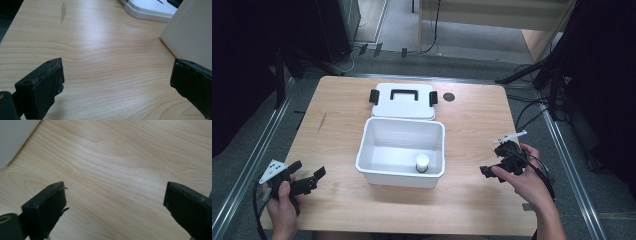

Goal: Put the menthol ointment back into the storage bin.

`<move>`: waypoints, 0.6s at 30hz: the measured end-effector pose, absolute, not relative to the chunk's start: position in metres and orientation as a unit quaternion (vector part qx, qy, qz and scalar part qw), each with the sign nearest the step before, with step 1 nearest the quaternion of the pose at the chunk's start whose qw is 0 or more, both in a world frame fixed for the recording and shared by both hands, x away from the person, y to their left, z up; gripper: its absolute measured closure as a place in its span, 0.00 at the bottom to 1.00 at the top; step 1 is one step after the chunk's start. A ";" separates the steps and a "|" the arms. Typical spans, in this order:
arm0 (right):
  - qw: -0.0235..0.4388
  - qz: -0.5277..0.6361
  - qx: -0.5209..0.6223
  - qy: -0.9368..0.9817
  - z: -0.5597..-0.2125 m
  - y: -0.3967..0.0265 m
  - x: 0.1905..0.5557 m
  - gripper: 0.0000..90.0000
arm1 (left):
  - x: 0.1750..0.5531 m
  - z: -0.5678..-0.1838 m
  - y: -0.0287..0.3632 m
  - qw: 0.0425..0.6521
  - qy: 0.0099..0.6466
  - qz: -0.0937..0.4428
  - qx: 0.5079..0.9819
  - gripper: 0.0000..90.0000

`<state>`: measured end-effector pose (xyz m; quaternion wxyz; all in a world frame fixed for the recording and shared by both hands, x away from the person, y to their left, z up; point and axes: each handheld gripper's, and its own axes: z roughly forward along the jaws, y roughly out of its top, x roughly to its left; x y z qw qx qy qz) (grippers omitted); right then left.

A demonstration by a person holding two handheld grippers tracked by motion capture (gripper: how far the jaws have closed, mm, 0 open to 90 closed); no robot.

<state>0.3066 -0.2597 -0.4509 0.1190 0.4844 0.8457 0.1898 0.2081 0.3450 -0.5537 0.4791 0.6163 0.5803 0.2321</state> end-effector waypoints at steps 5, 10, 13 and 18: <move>0.139 0.238 0.510 0.815 -0.472 -0.280 0.291 0.03 | 0.208 -0.554 0.345 0.480 0.580 0.233 0.616 0.00; 0.127 0.286 0.535 0.785 -0.485 -0.295 0.282 0.03 | 0.208 -0.554 0.345 0.480 0.580 0.233 0.616 0.00; 0.142 0.305 0.539 0.772 -0.499 -0.307 0.273 0.03 | 0.208 -0.554 0.345 0.480 0.580 0.233 0.615 0.00; 0.157 0.327 0.538 0.761 -0.513 -0.319 0.262 0.03 | 0.208 -0.554 0.345 0.480 0.580 0.233 0.615 0.00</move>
